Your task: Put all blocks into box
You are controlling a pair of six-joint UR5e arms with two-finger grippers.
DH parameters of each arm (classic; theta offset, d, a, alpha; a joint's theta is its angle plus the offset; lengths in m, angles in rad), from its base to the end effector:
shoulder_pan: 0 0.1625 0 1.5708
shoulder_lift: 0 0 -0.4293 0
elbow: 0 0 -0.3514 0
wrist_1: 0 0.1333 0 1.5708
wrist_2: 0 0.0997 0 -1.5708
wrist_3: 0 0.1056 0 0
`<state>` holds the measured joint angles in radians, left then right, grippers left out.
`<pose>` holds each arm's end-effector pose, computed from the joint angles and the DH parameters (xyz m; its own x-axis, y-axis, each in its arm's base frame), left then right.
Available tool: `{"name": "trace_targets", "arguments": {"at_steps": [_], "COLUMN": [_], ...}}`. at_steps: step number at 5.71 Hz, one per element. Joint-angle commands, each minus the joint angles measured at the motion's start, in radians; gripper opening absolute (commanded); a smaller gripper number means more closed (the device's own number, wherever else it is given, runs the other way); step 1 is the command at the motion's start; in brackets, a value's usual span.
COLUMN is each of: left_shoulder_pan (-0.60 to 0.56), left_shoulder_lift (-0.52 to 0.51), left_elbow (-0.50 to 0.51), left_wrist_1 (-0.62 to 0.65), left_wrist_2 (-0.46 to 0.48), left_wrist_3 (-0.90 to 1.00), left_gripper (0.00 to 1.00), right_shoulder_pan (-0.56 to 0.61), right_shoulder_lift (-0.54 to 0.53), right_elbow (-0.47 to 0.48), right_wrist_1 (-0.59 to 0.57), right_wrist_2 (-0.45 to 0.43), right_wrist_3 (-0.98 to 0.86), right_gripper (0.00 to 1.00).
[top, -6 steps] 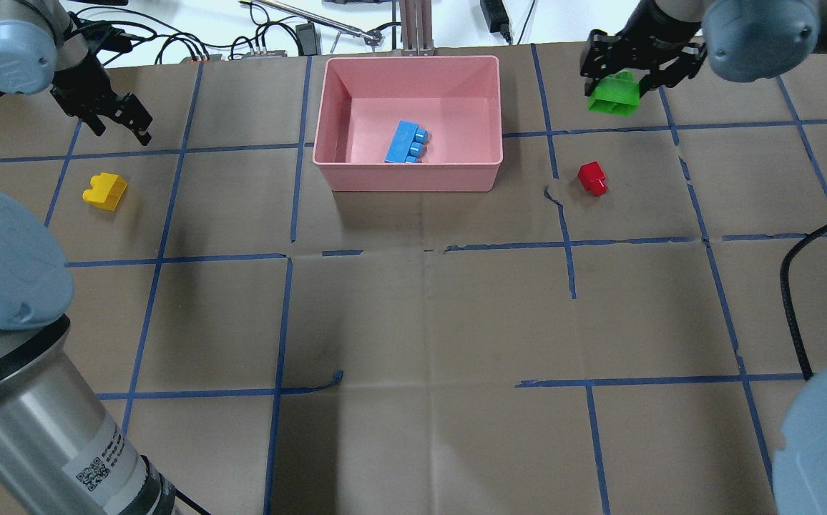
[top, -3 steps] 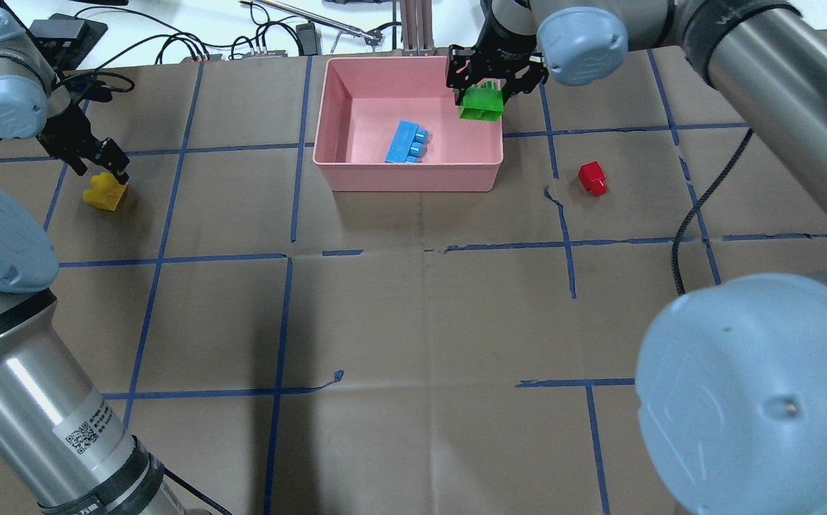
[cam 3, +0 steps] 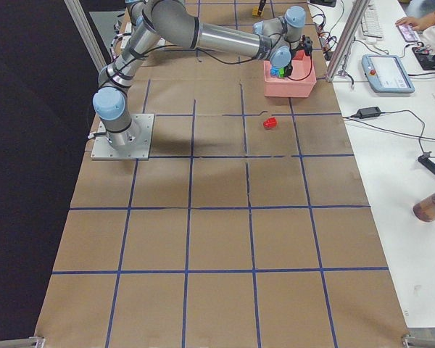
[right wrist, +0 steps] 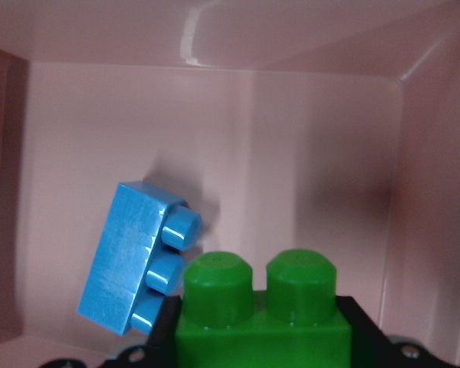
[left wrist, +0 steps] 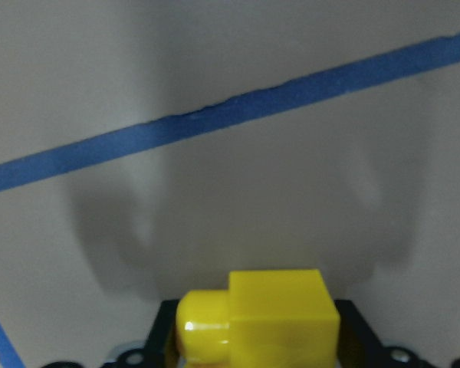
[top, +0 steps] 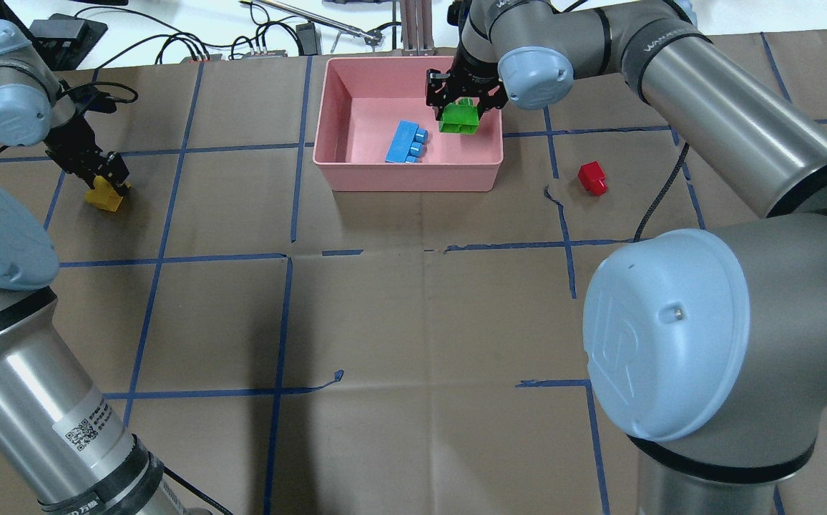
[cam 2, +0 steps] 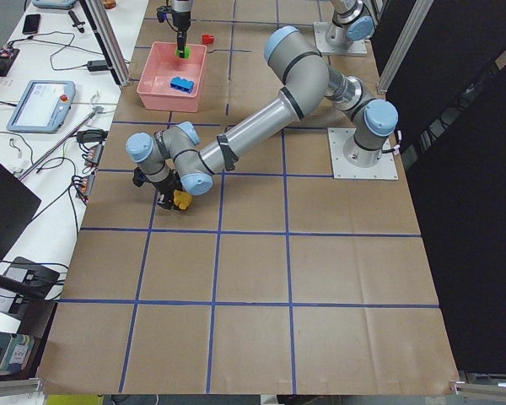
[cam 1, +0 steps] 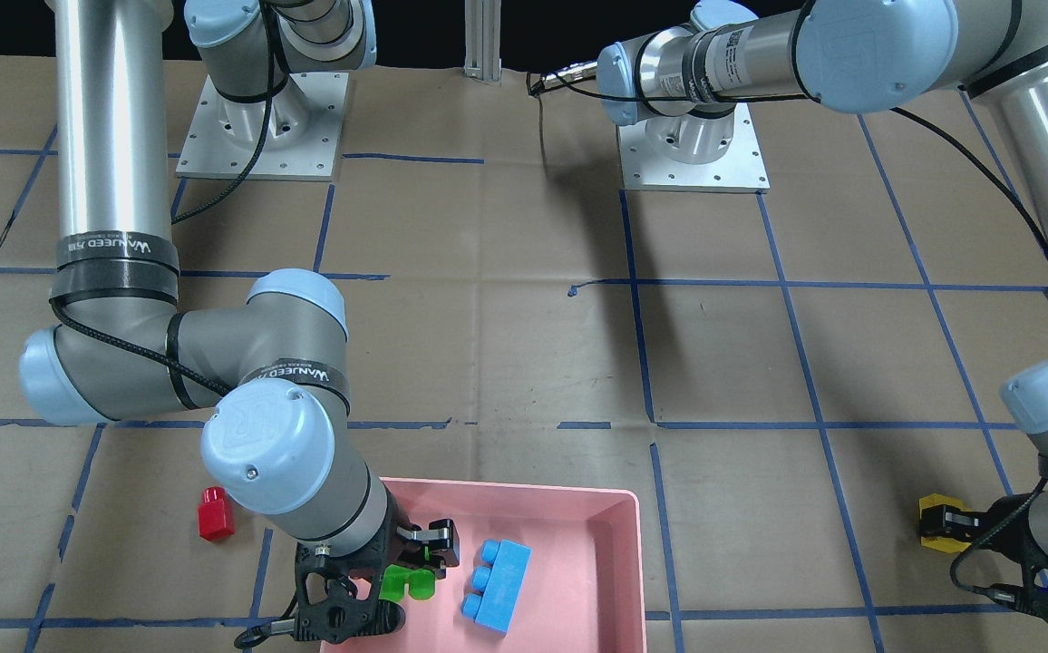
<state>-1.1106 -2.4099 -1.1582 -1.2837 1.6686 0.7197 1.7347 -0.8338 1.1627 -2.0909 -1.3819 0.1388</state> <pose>0.2111 -0.7028 0.1860 -0.9650 0.2616 0.0189 0.2610 0.9506 0.1682 0.2716 -0.7038 0.2840 -0.9761 -0.0596 -0.2089 -0.0254 0.9863 -0.1627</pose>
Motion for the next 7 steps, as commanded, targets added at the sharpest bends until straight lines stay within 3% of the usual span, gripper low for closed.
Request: {"name": "trace_targets", "arguments": {"at_steps": [1,2,4,6,7], "left_shoulder_pan": [-0.009,-0.033,-0.267,-0.459,-0.530], "left_shoulder_lift": [0.026,0.079,0.202,0.198,0.177], "left_elbow": [0.024,0.038,0.040,0.096,0.136], "left_wrist_1": [-0.053,-0.080,-0.161,-0.160,-0.152], "left_wrist_2": [-0.001,-0.015,-0.012,-0.020,-0.023], "left_wrist_3": [0.000,-0.009,-0.145,-0.416,-0.545], "left_gripper": [0.00,0.00,0.00,0.00,0.00], "right_shoulder_pan": [0.000,0.000,-0.006,-0.076,-0.171], "right_shoulder_lift": [0.015,0.007,-0.028,-0.193,-0.235], "right_elbow": [0.000,0.000,0.000,0.005,0.011], "right_wrist_1": [-0.089,-0.086,-0.071,0.252,0.302], "right_wrist_2": [0.010,0.011,0.003,-0.064,-0.094], "right_wrist_3": [0.002,0.001,-0.001,0.001,-0.037], "right_gripper": [1.00,1.00,1.00,1.00,1.00]}}
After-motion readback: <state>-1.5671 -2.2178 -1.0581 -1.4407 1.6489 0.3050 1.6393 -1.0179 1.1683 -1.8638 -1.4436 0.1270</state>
